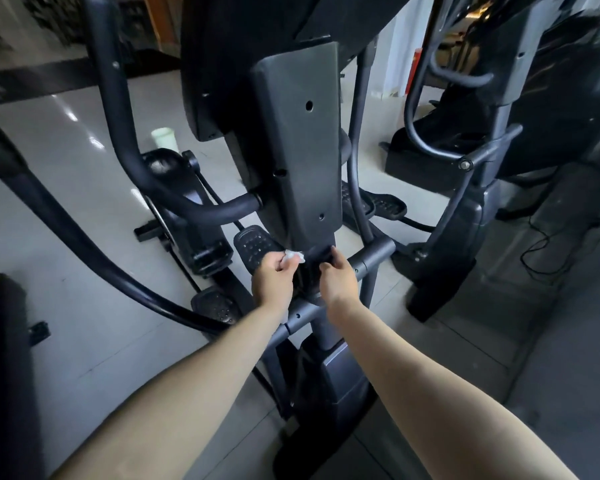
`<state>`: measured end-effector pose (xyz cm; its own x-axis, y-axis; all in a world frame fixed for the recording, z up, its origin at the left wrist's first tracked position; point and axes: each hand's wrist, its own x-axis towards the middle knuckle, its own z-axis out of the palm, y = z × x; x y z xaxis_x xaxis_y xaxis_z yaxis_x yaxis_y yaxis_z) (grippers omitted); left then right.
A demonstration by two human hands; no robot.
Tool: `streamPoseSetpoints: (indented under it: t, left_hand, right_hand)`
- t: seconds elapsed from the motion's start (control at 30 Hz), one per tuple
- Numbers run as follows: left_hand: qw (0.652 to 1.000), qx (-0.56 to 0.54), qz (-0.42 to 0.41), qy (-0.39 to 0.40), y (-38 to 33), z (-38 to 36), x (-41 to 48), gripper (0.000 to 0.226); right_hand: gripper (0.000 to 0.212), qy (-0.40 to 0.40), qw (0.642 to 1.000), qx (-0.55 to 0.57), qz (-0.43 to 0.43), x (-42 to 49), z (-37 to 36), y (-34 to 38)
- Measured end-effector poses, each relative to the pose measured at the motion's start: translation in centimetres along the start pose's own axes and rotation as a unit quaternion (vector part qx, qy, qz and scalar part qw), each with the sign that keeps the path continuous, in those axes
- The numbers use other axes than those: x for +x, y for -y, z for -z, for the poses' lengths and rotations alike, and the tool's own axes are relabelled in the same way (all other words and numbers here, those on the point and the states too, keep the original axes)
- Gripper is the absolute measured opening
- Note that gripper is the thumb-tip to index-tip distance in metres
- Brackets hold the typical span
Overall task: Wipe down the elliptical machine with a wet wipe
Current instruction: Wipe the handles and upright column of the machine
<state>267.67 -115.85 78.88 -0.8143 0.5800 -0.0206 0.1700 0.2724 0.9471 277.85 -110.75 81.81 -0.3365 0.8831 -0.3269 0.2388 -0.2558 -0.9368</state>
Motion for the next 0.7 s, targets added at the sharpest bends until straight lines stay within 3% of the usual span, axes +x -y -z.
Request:
streamPoseSetpoints:
  t: [0.1,0.2,0.3,0.5,0.6,0.7]
  left_hand:
    - [0.999,0.035,-0.004,-0.009,0.7,-1.2,-0.4,0.031]
    - [0.989,0.145,-0.019,-0.002,2.6,-2.5,-1.0,0.034]
    - [0.98,0.2,-0.001,0.017,4.2,-3.3,-2.1,0.022]
    - [0.988,0.15,-0.005,-0.021,3.6,-3.1,-1.8,0.027]
    - [0.994,0.071,-0.036,-0.072,1.0,-2.8,-2.0,0.023]
    - [0.996,0.036,-0.016,-0.083,-1.7,-3.2,-2.1,0.031]
  right_hand:
    - [0.068,0.034,0.999,-0.041,0.01,2.1,0.1,-2.2]
    - [0.075,0.055,0.996,-0.072,0.009,1.2,0.8,-2.3]
    - [0.077,0.054,0.995,-0.077,0.027,0.9,1.7,-1.9]
    - [0.072,0.082,0.991,-0.092,0.056,2.0,3.2,-2.2]
    - [0.07,0.096,0.988,-0.085,0.089,1.8,3.6,-1.7]
    - [0.071,0.114,0.986,-0.094,0.078,2.1,3.5,-2.0]
